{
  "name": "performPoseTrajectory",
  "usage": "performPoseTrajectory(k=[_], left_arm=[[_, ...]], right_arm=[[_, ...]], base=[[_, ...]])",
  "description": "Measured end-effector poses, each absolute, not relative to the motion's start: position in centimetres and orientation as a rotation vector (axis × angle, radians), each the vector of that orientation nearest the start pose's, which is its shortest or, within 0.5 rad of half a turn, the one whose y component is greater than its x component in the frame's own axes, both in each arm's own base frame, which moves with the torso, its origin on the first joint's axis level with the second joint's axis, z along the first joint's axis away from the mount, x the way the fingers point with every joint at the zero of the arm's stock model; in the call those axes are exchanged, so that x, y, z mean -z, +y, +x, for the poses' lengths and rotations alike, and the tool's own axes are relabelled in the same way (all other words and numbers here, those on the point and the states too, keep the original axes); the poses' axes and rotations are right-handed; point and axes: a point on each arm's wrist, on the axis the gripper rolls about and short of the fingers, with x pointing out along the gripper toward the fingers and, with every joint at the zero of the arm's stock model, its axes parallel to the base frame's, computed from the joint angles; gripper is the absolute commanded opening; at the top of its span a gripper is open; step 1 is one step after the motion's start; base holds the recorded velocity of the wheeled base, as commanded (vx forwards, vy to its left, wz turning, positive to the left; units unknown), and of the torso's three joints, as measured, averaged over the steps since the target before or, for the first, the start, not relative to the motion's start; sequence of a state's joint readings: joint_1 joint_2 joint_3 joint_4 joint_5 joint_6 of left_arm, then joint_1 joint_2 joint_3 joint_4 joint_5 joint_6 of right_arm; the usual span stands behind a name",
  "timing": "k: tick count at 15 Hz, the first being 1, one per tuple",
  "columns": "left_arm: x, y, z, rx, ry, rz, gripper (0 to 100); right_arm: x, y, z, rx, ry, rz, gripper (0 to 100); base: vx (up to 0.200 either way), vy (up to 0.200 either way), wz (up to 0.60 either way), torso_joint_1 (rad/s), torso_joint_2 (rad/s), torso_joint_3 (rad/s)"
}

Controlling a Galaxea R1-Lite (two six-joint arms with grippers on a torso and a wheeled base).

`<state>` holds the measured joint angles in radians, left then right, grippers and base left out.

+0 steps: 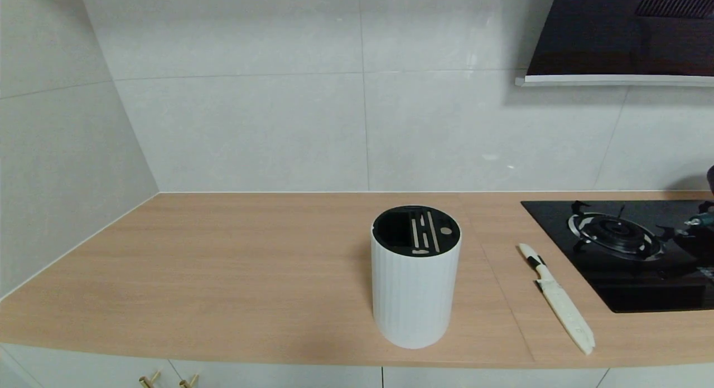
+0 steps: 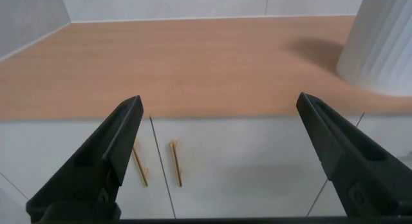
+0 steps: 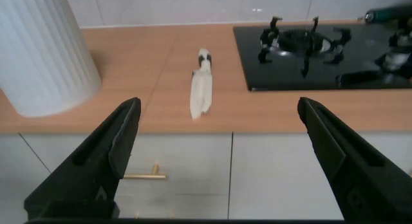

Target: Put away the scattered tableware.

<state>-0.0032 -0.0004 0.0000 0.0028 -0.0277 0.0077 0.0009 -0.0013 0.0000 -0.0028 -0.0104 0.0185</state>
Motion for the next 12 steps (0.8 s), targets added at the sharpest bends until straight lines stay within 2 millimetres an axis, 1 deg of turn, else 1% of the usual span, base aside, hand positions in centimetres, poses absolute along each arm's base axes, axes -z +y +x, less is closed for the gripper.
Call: performPoseTrajectory(k=[4, 8, 12], left_arm=[[-7.51, -0.05, -2.28, 0.030, 0.003, 0.007, 100], [-7.51, -0.05, -2.28, 0.031, 0.003, 0.008, 100], [-7.51, -0.05, -2.28, 0.031, 0.003, 0.007, 100]], right_arm=[[-7.57, -0.03, -2.29, 0.010, -0.004, 0.019, 100], [-7.57, -0.03, -2.29, 0.010, -0.004, 0.018, 100], [-7.57, -0.03, -2.29, 0.010, -0.004, 0.014, 100]], base=[[0.000, 0.000, 0.00, 0.271, -0.57, -0.298], [0.000, 0.000, 0.00, 0.195, -0.39, -0.204], [0.000, 0.000, 0.00, 0.015, -0.03, -0.013]])
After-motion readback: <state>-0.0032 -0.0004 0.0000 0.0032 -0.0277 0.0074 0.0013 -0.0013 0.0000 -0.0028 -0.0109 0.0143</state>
